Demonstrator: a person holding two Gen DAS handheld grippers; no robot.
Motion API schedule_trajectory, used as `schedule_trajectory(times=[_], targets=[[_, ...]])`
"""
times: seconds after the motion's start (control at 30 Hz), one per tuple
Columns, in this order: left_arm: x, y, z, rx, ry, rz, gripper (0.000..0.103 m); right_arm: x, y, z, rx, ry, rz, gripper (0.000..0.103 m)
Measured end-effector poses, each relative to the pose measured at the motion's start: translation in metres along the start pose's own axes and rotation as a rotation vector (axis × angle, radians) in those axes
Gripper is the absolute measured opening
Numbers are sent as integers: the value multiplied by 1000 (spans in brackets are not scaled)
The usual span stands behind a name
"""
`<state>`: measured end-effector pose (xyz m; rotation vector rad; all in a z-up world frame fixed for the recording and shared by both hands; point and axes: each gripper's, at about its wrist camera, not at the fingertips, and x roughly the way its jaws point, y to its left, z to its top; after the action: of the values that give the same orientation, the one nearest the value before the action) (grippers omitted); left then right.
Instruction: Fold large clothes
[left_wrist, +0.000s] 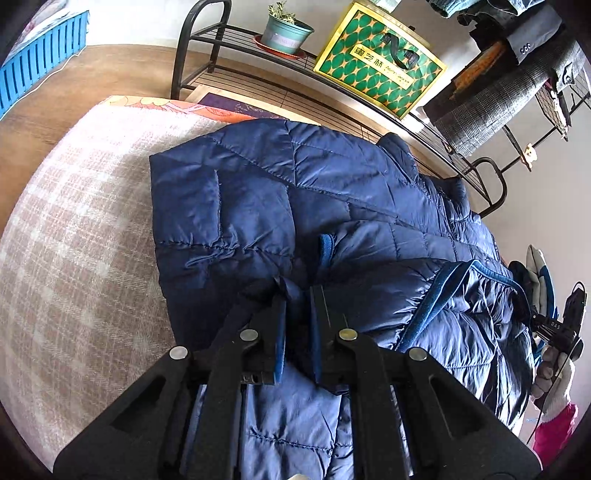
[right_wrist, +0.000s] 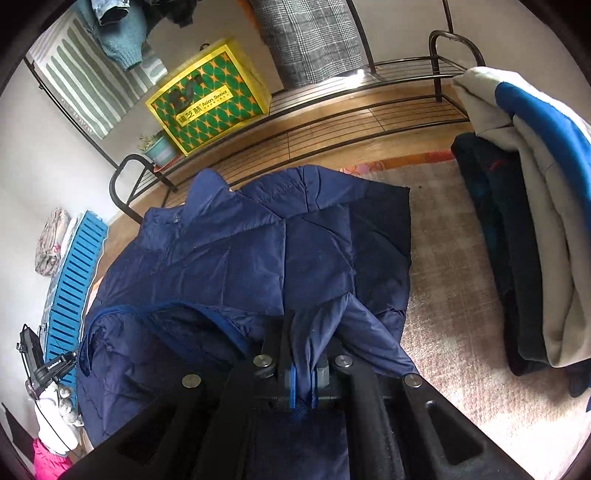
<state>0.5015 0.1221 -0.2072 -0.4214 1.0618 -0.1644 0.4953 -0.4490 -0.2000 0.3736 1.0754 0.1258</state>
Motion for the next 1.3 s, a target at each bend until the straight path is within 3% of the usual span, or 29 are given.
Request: schedule_trajectory(times=[0.07, 0.13, 0.2, 0.23, 0.27, 0.3, 0.4, 0.5, 0.77, 0.83, 0.87, 0.93, 1.0, 1.07, 1.1, 1.3], targets=[[-8, -1, 5, 22, 7, -13, 23, -1, -4, -1, -19, 8, 26, 12], [-24, -5, 10, 73, -17, -16, 34, -10, -9, -1, -41, -1, 59, 27], [-42, -9, 12, 135, -72, 29, 70, -28, -14, -2, -65, -36, 94, 49], [-52, -11, 12, 169, -110, 58, 76, -37, -16, -2, -80, -59, 103, 56], [-61, -12, 10, 203, -143, 64, 77, -47, -18, -3, -98, -87, 109, 69], [-68, -12, 8, 238, -158, 64, 78, -56, -21, -5, -117, -114, 112, 72], [-72, -15, 0, 354, -148, 87, 78, -69, -25, -9, -182, -142, 99, 73], [-47, -20, -4, 445, -81, 145, 78, -56, -23, -11, -235, -103, 39, 73], [7, -15, 22, 305, -18, 81, 78, -1, -15, 0, -249, -16, -11, 73], [15, -15, 24, 305, -12, 108, 74, 7, -18, 3, -239, -1, -20, 71], [19, -16, 24, 309, -5, 120, 63, 9, -21, 5, -232, 3, -21, 65], [25, -18, 22, 315, 12, 111, 44, 12, -26, 7, -208, 13, -16, 49], [25, -23, 20, 328, -6, 113, 21, 12, -29, 8, -194, 15, -30, 27], [23, -29, 17, 356, -33, 139, 10, 10, -27, 7, -205, 8, -40, 11], [21, -32, 16, 368, -47, 153, 8, 8, -24, 6, -219, 3, -52, 5], [1, -42, 13, 424, -112, 201, 5, -17, -2, 4, -276, -69, -129, 1]])
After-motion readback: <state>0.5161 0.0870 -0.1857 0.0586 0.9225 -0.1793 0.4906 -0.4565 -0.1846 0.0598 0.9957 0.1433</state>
